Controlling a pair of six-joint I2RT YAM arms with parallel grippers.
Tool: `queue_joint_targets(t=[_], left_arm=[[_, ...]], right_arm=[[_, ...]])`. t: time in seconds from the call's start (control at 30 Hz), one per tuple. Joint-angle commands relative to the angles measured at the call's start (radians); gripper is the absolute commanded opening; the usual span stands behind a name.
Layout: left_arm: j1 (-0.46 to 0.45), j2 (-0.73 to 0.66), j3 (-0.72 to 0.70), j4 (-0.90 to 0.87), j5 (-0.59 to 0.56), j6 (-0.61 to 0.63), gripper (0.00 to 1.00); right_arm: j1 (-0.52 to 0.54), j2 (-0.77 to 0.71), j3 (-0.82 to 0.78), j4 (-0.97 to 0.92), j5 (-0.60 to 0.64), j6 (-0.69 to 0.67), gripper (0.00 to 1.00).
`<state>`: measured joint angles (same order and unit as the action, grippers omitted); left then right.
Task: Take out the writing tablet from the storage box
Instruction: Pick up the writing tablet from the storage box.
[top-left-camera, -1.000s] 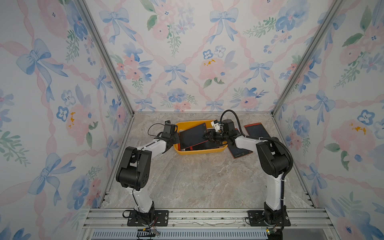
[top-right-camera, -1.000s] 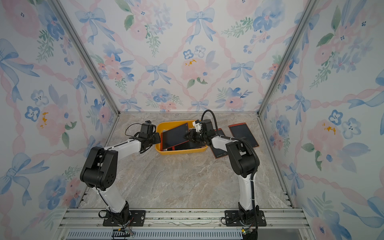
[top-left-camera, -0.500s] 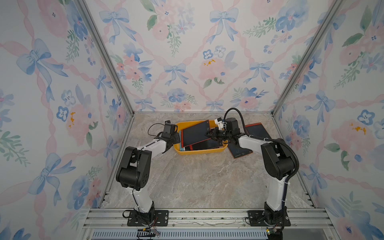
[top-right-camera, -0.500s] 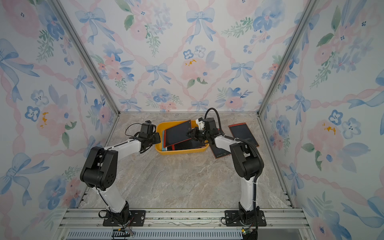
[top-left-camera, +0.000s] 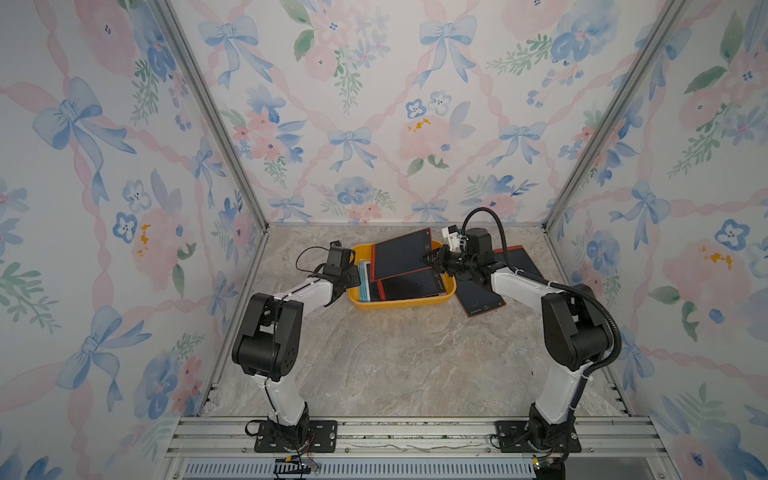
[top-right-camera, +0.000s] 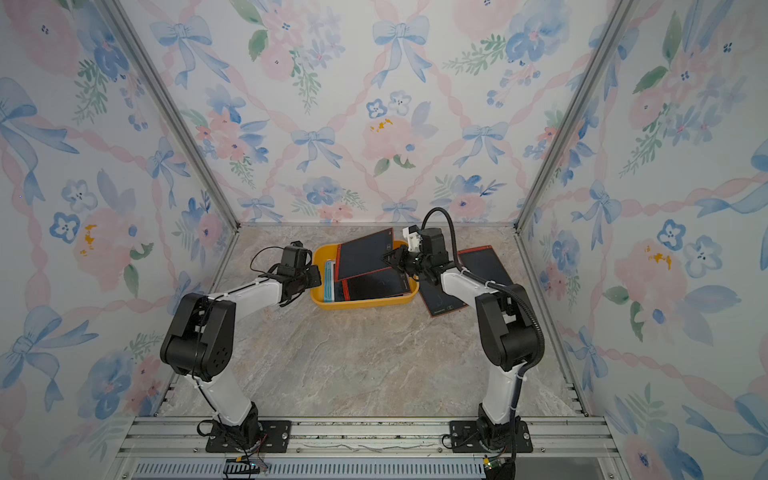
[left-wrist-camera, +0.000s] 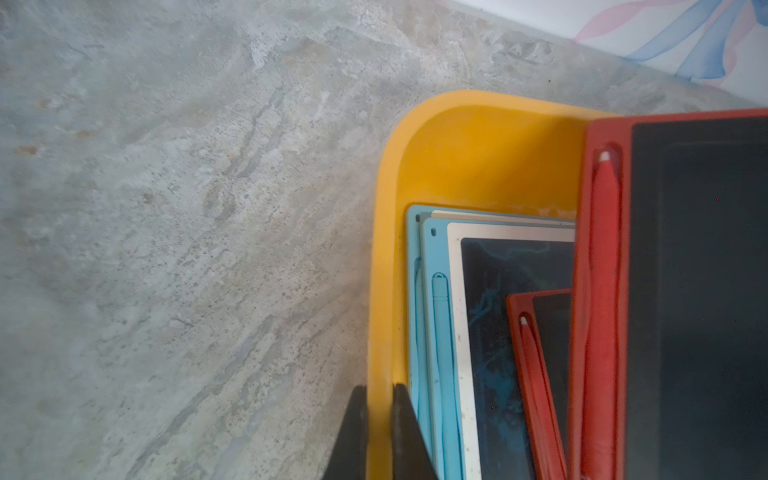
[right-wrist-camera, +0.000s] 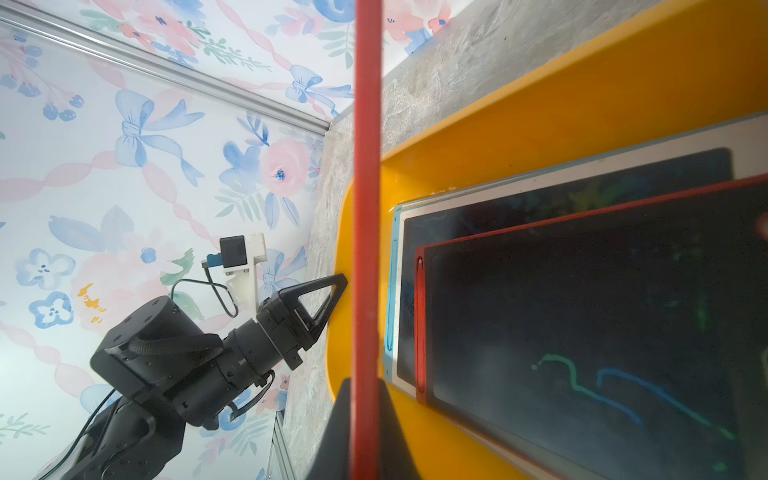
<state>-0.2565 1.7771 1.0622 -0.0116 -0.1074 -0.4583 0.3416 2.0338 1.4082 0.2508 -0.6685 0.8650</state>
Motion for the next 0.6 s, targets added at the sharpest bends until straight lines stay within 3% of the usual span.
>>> queue_joint_targets(t=[0.0,0.33,0.57], left_arm=[[-0.020,0.013,0.006,-0.065,0.053,-0.008,0.00],[-0.020,0.013,0.010,-0.065,0.056,-0.008,0.00],[-0.018,0.012,0.015,-0.064,0.059,-0.009,0.00]], right_arm=[[-0.024,-0.041,-0.024,0.023,0.003,0.012,0.04],[-0.091,-0.148,-0.080,0.009,-0.010,0.066,0.04],[-0.194,-0.320,-0.179,-0.054,-0.061,0.085,0.04]])
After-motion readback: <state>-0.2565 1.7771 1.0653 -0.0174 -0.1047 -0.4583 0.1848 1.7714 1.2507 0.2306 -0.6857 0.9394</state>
